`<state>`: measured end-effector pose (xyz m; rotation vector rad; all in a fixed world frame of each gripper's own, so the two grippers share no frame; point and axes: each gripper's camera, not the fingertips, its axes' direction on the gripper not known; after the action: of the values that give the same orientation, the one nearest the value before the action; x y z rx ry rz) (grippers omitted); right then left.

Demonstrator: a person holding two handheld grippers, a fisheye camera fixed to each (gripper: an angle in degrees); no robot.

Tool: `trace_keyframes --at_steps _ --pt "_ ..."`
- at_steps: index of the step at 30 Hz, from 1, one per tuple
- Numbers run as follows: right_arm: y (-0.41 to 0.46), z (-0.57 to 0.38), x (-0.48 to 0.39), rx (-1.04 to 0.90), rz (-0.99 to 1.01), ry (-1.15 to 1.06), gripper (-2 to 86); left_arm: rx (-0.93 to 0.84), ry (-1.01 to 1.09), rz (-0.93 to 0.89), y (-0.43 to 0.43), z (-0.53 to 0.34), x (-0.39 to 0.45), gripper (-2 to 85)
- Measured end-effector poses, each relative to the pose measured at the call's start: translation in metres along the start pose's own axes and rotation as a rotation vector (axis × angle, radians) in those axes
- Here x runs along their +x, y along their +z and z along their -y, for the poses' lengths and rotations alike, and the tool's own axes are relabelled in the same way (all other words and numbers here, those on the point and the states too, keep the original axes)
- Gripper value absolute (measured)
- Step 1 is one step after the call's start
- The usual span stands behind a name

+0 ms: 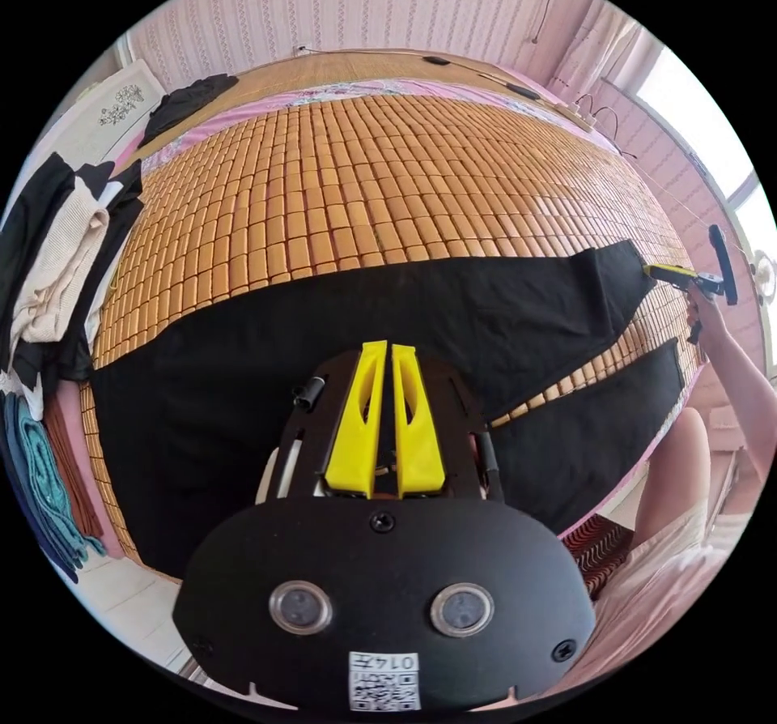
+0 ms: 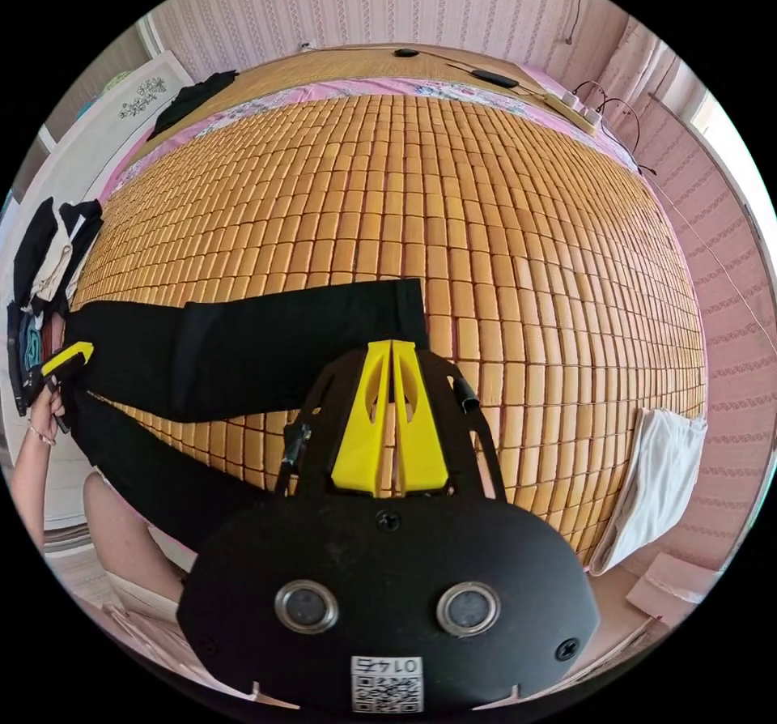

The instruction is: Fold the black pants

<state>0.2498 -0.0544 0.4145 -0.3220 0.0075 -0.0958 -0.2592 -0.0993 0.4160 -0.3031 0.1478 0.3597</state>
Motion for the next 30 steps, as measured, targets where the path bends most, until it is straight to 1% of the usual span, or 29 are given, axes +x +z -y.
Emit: trace_keyframes --at_steps 1,2,3,8,10,12,15,17,18,19,20,21,22,25,30 --pt "-0.002 -0.003 0.006 0.022 -0.041 0.007 -0.7 0.027 0.008 -0.024 0.002 0.0 -0.003 -0.4" --pt "-0.001 -0.004 0.009 0.01 -0.093 0.026 -0.7 0.027 -0.032 -0.048 0.004 0.001 -0.009 -0.5" --pt "-0.002 -0.006 0.016 0.025 -0.094 0.044 -0.7 0.023 -0.049 -0.063 0.004 0.001 -0.011 -0.5" --pt "-0.01 -0.016 0.045 0.044 0.056 0.131 -0.9 0.028 -0.068 -0.053 -0.003 -0.006 -0.012 -0.7" --pt "-0.043 -0.043 0.058 0.15 0.128 0.168 -0.8 0.083 -0.049 -0.064 -0.021 -0.017 -0.008 -0.8" --pt "-0.065 -0.076 0.059 0.184 0.188 0.124 -0.8 0.14 -0.007 -0.097 -0.042 -0.037 0.002 -0.9" --pt "-0.074 -0.139 0.05 0.115 0.164 0.082 -0.6 0.154 0.1 -0.145 -0.062 -0.085 0.032 -1.0" --pt "-0.068 -0.169 0.041 0.069 0.178 0.044 -0.5 0.119 0.145 -0.178 -0.064 -0.127 0.058 -1.0" --pt "-0.057 -0.181 0.034 0.006 0.192 0.017 -0.5 0.105 0.147 -0.185 -0.062 -0.136 0.064 -1.0" --pt "-0.039 -0.188 0.03 -0.091 0.151 0.021 -0.4 0.077 0.131 -0.182 -0.055 -0.153 0.074 -1.0" --pt "-0.031 -0.191 0.029 -0.131 0.119 0.019 -0.4 0.046 0.117 -0.159 -0.046 -0.166 0.083 -1.0" --pt "-0.033 -0.197 0.03 -0.089 0.097 0.016 -0.4 0.024 0.107 -0.146 -0.041 -0.172 0.086 -1.0" --pt "-0.033 -0.2 0.037 -0.102 0.033 0.069 -0.4 -0.024 0.089 -0.123 -0.03 -0.181 0.092 -1.0" --pt "-0.032 -0.204 0.052 -0.106 0.064 0.107 -0.4 -0.012 0.04 -0.095 -0.025 -0.196 0.093 -1.0" --pt "-0.035 -0.204 0.052 -0.128 0.054 0.079 -0.3 -0.036 -0.024 -0.137 -0.029 -0.207 0.078 -1.0"
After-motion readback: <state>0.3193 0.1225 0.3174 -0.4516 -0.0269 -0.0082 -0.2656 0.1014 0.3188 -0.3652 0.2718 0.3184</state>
